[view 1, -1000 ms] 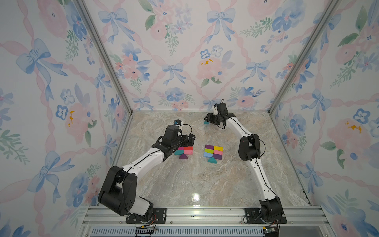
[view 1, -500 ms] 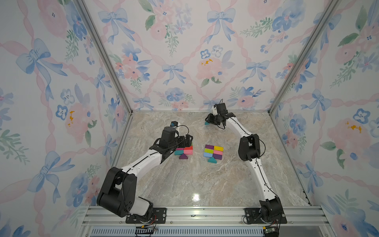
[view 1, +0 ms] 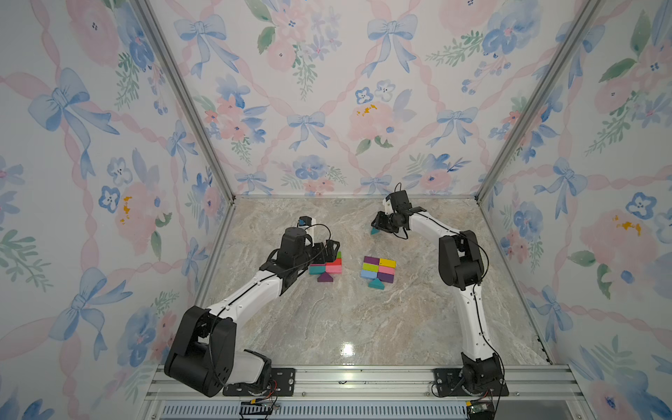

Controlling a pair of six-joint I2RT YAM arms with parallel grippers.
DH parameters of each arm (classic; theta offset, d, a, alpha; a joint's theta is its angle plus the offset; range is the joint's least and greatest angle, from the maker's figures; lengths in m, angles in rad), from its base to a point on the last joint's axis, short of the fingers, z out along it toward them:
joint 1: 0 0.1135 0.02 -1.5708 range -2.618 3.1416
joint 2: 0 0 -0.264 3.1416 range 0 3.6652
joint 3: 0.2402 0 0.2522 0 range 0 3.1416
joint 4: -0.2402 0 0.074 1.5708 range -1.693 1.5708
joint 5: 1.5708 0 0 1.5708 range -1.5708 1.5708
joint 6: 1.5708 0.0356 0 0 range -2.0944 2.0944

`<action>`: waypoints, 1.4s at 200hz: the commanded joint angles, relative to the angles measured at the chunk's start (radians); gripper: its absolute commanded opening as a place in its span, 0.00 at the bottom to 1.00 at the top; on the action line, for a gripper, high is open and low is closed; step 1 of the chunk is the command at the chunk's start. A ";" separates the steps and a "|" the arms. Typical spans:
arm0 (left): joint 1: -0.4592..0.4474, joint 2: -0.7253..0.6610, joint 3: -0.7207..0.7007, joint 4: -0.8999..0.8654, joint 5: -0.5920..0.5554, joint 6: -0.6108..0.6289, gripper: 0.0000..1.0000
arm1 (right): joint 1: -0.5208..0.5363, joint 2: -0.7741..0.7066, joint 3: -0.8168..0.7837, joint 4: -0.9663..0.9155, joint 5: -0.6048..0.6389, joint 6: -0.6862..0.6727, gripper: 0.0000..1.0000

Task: Assemble a piece of candy with building blocks
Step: Assemble the building block at the center of the board.

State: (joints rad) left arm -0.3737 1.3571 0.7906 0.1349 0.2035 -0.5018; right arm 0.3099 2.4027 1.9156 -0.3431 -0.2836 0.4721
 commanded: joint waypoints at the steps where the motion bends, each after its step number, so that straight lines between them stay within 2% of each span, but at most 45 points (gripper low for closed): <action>1: 0.006 -0.032 -0.020 0.023 0.016 -0.009 0.98 | -0.015 -0.076 -0.137 0.059 -0.006 0.014 0.34; 26: 0.007 -0.050 -0.034 0.025 0.023 -0.006 0.98 | -0.020 -0.179 -0.328 0.174 -0.015 0.055 0.35; 57: 0.007 -0.079 -0.045 0.025 0.032 0.013 0.98 | -0.017 -0.243 -0.432 0.217 -0.045 0.075 0.36; 77: 0.008 -0.097 -0.052 0.024 0.036 0.022 0.98 | -0.015 -0.271 -0.463 0.226 -0.060 0.077 0.46; 94: 0.007 -0.104 -0.054 0.025 0.059 0.029 0.98 | -0.017 -0.291 -0.483 0.246 -0.082 0.089 0.50; 167: 0.009 -0.167 -0.094 0.022 0.073 0.023 0.98 | -0.011 -0.328 -0.541 0.271 -0.170 0.083 0.46; 208: 0.013 -0.179 -0.096 0.022 0.069 0.025 0.98 | 0.001 -0.304 -0.517 0.213 -0.209 0.022 0.53; 231: 0.020 -0.181 -0.093 0.020 0.074 0.023 0.98 | 0.010 -0.330 -0.514 0.155 -0.186 -0.045 0.53; 254: 0.021 -0.178 -0.094 0.015 0.076 0.023 0.98 | 0.021 -0.371 -0.488 0.014 -0.096 -0.164 0.58; 280: 0.022 -0.169 -0.090 0.015 0.080 0.019 0.98 | 0.016 -0.420 -0.455 -0.115 0.030 -0.262 0.68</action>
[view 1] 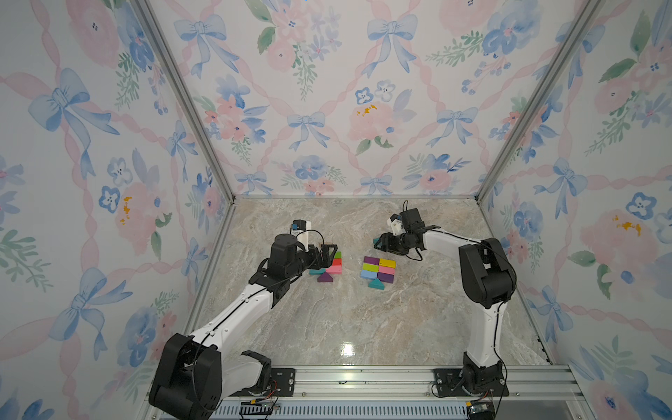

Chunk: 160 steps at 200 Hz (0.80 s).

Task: Assemble a piece of candy with building blocks
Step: Assemble the building block at the center of the board.

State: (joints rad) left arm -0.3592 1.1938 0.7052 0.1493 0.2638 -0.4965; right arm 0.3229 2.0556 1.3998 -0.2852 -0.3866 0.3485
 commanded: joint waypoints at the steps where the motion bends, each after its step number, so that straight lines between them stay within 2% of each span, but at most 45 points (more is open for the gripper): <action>1: 0.007 -0.005 -0.003 0.001 0.021 0.013 0.98 | 0.003 -0.073 0.063 -0.177 0.138 -0.141 0.69; 30: 0.005 0.009 0.008 0.001 0.032 0.004 0.98 | 0.002 -0.043 0.164 -0.251 0.191 -0.192 0.84; 56: 0.003 0.007 0.011 0.000 0.038 -0.008 0.98 | 0.003 0.038 0.267 -0.279 0.172 -0.195 0.90; 122: 0.000 0.031 0.020 0.001 0.053 -0.024 0.98 | 0.032 0.232 0.509 -0.379 0.187 -0.190 0.92; 160: -0.047 0.058 0.042 -0.002 0.069 0.009 0.98 | 0.051 0.286 0.581 -0.431 0.203 -0.208 0.92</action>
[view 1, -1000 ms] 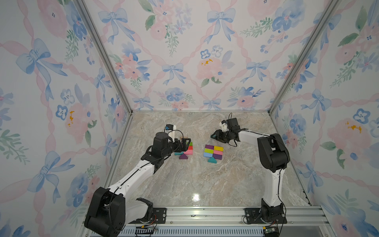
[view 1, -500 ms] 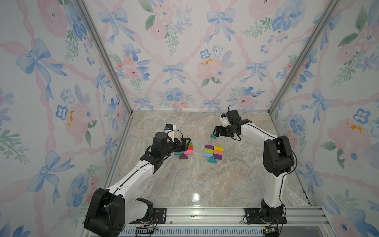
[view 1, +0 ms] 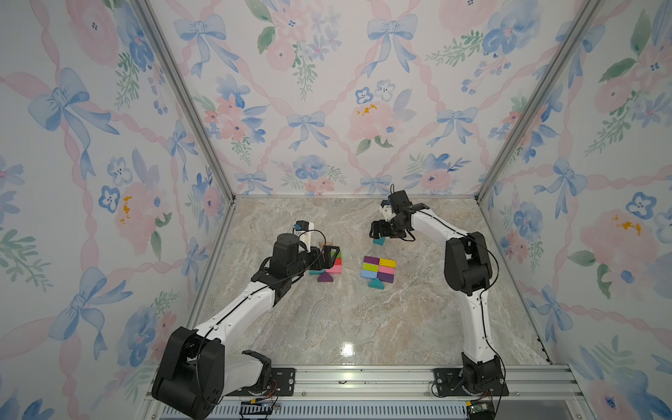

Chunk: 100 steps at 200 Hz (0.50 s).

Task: Assemble a piece of candy with building blocks
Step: Assemble the building block at the center of the board.

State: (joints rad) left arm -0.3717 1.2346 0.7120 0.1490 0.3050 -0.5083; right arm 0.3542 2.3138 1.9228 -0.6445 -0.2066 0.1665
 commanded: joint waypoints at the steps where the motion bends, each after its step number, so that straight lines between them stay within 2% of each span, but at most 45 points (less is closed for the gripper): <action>1: -0.038 0.019 0.037 -0.002 0.028 0.022 0.98 | 0.020 0.028 0.059 -0.073 0.023 -0.025 0.92; 29: -0.120 0.056 0.070 -0.029 0.004 0.070 0.98 | 0.033 0.055 0.076 -0.104 0.046 -0.041 0.92; 57: -0.173 0.101 0.083 -0.028 0.020 0.059 0.98 | 0.036 0.068 0.079 -0.122 0.084 -0.050 0.92; 100: -0.179 0.105 0.070 -0.027 0.002 0.051 0.98 | 0.041 0.102 0.120 -0.150 0.104 -0.060 0.88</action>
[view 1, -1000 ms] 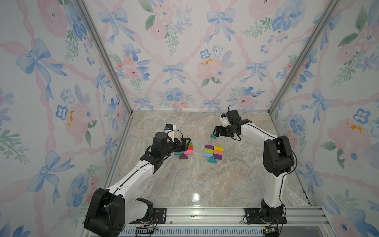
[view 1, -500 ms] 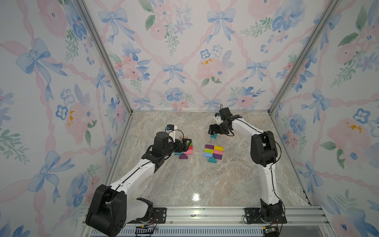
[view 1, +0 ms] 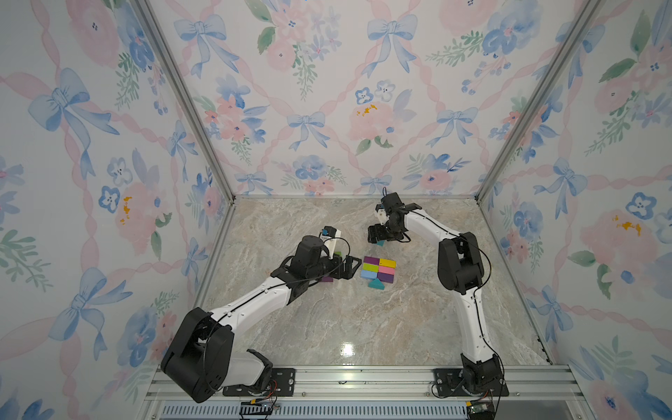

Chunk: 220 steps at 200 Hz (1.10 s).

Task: Assemble a piece of candy with building blocks
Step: Assemble the building block at the center of the board.

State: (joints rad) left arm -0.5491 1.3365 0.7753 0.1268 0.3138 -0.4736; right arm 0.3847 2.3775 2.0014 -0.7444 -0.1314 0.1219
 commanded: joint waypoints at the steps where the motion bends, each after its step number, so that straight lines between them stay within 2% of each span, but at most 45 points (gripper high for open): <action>1: -0.003 0.003 0.007 -0.006 -0.007 0.016 0.98 | 0.011 0.040 0.042 -0.051 0.029 -0.016 0.88; 50: 0.000 0.011 0.012 -0.005 -0.018 0.015 0.98 | 0.018 0.072 0.076 -0.066 0.025 -0.029 0.81; 112: 0.000 0.016 0.005 -0.006 -0.028 0.008 0.98 | 0.019 0.078 0.087 -0.089 0.046 -0.048 0.54; 139: 0.001 0.013 0.004 -0.004 -0.033 0.007 0.98 | 0.022 0.059 0.061 -0.088 0.046 -0.049 0.46; 178: 0.001 0.020 0.005 -0.001 -0.025 0.010 0.98 | 0.039 -0.019 -0.045 -0.041 0.065 -0.018 0.42; 220: 0.001 0.020 -0.005 0.003 -0.019 0.024 0.98 | 0.072 -0.102 -0.167 0.015 0.102 0.027 0.42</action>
State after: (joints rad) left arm -0.5491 1.3479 0.7753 0.1265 0.2890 -0.4736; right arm 0.4274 2.3180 1.8950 -0.7204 -0.0612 0.1078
